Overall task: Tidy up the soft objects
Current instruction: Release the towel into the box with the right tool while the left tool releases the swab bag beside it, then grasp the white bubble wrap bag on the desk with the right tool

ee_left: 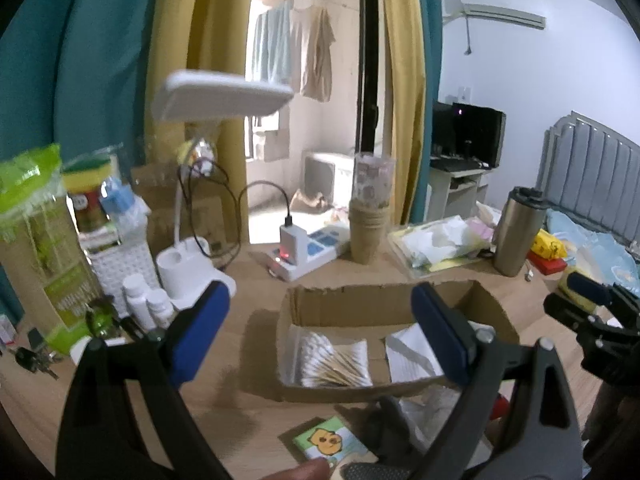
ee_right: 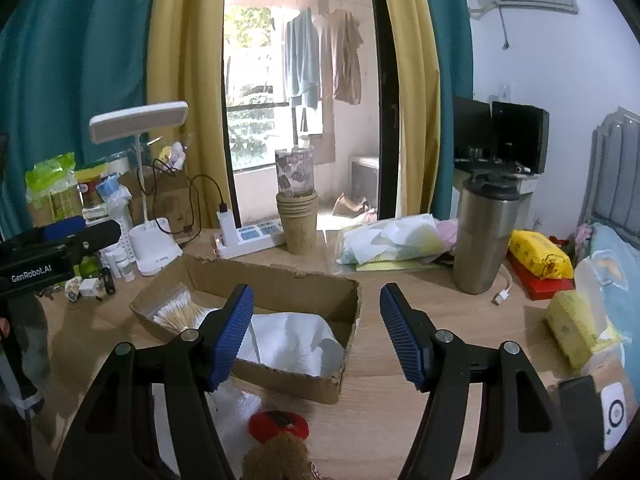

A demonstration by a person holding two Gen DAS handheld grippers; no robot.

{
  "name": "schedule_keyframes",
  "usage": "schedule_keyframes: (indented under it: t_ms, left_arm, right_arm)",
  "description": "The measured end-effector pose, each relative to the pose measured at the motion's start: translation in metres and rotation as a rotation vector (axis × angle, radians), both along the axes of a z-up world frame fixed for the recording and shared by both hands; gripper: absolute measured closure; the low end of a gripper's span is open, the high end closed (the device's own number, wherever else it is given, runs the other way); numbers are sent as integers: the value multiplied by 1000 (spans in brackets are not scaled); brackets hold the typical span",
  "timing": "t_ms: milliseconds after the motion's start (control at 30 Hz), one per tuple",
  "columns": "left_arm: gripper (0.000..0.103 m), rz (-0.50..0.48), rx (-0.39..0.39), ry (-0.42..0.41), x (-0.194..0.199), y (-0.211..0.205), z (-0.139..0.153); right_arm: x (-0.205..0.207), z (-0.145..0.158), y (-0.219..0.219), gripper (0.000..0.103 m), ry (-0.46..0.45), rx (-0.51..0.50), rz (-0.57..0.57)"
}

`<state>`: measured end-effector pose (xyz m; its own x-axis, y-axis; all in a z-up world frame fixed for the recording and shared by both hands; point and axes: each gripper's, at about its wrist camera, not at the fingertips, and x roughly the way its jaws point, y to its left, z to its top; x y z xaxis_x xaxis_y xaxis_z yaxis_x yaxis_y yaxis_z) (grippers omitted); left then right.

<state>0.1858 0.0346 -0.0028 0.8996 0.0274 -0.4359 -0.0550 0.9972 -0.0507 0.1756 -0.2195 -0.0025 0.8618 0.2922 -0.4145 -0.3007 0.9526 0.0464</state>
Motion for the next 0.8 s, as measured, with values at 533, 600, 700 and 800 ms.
schedule_keyframes:
  t_ms: [533, 600, 700, 800]
  left_arm:
    - [10, -39, 11, -42, -47, -13, 8]
    - [9, -47, 7, -31, -49, -14, 4]
    - [10, -62, 13, -13, -54, -17, -5]
    - [10, -72, 18, 11, -60, -19, -17]
  right_arm:
    - [-38, -8, -14, 34, -1, -11, 0]
    - [-40, -14, -15, 34, 10, -16, 1]
    - [-43, -23, -17, 34, 27, -6, 10]
    - [-45, -32, -12, 34, 47, -13, 31]
